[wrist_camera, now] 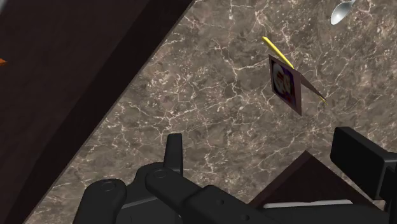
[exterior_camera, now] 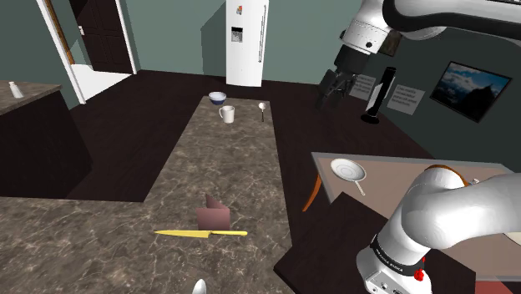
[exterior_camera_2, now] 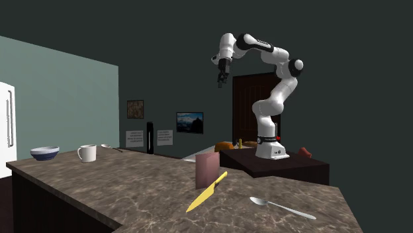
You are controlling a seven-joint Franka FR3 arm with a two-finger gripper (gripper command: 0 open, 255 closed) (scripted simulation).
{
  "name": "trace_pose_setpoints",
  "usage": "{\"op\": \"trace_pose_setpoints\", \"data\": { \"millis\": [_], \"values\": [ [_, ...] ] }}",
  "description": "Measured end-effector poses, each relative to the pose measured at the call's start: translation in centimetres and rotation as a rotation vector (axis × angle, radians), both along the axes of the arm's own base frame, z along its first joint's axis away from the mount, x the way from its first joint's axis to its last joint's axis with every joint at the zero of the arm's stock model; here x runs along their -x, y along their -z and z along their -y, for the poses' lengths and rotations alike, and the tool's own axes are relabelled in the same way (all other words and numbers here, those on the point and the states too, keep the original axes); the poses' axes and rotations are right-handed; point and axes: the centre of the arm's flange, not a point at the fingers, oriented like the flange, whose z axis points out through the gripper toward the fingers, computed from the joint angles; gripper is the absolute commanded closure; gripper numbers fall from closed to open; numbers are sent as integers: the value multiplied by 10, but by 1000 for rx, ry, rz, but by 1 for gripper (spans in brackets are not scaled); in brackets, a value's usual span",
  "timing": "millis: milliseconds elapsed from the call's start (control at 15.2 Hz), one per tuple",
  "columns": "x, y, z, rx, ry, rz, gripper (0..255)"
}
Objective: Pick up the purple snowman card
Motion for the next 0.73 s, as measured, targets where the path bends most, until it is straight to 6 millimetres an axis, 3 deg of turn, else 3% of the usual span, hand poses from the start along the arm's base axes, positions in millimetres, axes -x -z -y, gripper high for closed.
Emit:
{"op": "trace_pose_setpoints", "data": {
  "millis": [198, 726],
  "values": [
    [-9, 9, -10, 5, -8, -6, 0],
    [-66, 78, -68, 34, -59, -40, 0]
  ]
}}
